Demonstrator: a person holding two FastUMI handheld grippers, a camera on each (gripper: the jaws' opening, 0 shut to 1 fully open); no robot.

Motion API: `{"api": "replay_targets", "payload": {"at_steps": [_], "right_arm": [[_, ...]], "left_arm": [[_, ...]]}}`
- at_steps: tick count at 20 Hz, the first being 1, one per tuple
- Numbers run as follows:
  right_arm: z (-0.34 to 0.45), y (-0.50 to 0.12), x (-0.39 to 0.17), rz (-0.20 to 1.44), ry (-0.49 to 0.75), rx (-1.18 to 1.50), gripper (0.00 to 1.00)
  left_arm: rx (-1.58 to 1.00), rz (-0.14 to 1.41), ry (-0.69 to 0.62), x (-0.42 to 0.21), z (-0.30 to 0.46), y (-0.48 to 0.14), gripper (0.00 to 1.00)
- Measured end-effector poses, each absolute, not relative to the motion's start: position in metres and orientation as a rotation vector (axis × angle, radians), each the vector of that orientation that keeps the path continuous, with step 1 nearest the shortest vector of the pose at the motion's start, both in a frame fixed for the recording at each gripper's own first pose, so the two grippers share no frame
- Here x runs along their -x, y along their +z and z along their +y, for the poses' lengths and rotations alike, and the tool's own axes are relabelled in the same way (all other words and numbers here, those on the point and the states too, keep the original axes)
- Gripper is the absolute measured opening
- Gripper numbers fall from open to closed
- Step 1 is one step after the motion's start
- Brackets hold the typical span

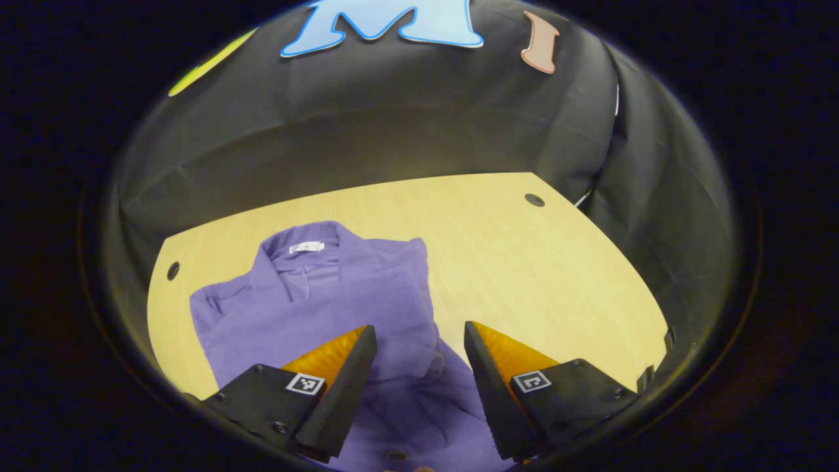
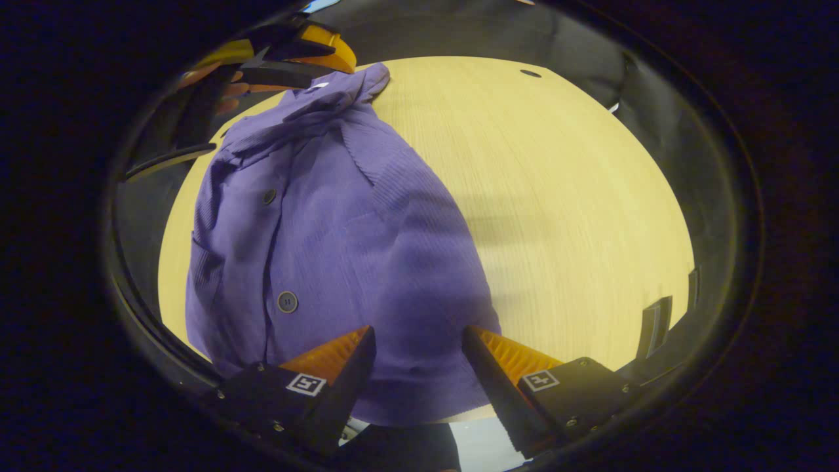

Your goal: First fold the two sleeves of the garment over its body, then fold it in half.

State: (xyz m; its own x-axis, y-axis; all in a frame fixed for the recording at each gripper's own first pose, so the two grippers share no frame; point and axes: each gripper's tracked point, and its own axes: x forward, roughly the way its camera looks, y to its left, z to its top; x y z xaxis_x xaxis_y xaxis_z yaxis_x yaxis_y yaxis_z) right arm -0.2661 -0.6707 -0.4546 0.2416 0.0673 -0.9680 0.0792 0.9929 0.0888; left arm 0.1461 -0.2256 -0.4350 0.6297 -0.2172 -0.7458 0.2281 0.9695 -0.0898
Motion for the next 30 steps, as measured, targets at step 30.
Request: {"api": "replay_targets", "payload": {"at_steps": [30], "right_arm": [[-0.669,-0.453,0.26,1.512,-0.01,-0.071,0.91]], "left_arm": [[0.029,1.302,0.06,0.208,-0.032,-0.506,0.89]]}}
